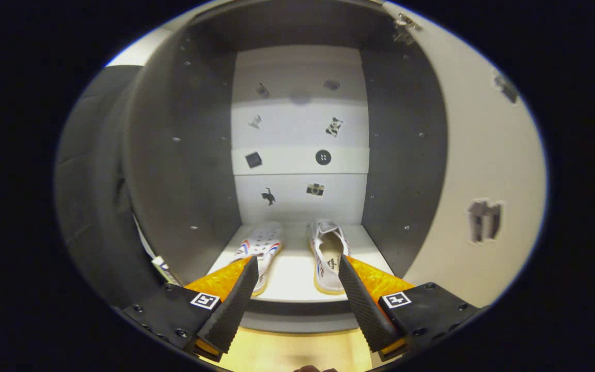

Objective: Open the shoe cabinet door, grab the shoes and put them into the shoe cabinet, then close the shoe cabinet door.

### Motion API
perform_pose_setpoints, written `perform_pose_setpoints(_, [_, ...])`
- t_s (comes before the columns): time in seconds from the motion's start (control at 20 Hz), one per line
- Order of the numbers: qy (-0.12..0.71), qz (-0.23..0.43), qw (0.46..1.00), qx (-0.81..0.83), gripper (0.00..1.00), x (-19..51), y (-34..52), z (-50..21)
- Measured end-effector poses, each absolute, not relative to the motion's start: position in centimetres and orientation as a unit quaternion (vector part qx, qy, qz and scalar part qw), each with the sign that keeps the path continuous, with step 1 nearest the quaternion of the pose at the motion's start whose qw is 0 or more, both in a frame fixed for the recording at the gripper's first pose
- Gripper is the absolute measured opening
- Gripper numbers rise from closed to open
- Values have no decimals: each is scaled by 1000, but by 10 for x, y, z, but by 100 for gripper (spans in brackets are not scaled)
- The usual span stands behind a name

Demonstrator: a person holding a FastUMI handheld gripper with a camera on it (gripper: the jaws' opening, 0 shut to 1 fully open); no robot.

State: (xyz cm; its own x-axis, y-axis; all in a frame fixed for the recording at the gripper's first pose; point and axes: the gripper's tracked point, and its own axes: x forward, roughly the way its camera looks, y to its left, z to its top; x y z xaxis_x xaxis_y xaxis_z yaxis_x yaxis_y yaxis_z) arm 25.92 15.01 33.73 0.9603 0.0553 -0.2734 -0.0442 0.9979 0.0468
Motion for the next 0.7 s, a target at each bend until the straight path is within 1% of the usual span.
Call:
perform_pose_setpoints(0.1, [111,61,992,26,98,216,168,344])
perform_pose_setpoints(0.2, [78,71,994,26,98,170,175,345])
perform_pose_setpoints(0.35, [85,67,994,23,98,106,169,321])
perform_pose_setpoints(0.45, [87,49,995,29,98,70,153,306])
perform_pose_setpoints(0.55, [73,59,995,33,98,37,146,302])
perform_pose_setpoints(0.7, [74,37,996,40,98,-2,113,302])
